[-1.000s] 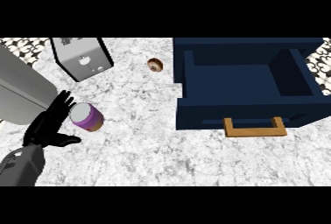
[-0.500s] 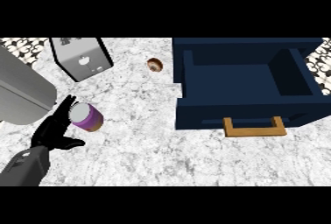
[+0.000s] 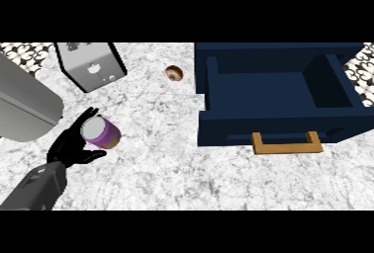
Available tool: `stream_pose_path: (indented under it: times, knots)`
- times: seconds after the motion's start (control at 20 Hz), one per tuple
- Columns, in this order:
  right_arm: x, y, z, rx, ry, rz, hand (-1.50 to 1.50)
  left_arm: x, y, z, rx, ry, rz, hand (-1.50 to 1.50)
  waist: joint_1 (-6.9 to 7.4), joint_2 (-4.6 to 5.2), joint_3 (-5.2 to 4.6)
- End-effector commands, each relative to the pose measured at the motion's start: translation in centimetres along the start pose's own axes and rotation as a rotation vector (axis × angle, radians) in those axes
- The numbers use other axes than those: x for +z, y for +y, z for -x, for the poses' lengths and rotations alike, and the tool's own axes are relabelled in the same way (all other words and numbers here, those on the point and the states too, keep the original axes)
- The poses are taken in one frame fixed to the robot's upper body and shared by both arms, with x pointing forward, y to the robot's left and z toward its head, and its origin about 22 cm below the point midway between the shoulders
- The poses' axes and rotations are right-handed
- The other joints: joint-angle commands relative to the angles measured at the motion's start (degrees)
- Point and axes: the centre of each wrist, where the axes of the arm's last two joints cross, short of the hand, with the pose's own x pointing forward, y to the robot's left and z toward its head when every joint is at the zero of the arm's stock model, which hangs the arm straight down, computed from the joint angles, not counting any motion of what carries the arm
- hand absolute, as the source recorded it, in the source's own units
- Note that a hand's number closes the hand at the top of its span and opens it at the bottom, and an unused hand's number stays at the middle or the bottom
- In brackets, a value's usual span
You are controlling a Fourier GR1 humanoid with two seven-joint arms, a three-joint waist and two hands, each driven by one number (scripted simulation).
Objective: Pick up the can, place it into the drawer and close the drawer
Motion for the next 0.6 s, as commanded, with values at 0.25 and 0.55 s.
stream_pose_path:
  times: [0.25, 0.55]
  knots:
    - [-1.3, 0.5, 0.9, -0.016, 0.005, -0.011, -1.5, -3.1, -3.1, -1.1, 0.078, -0.001, 0.138, 1.5, 0.26, 0.03, 0.03]
    - [0.6, 0.3, -1.2, 0.006, 0.007, -0.005, -1.5, -4.3, -3.1, -3.3, 0.105, -0.051, 0.25, 1.5, 0.06, -0.16, 0.04]
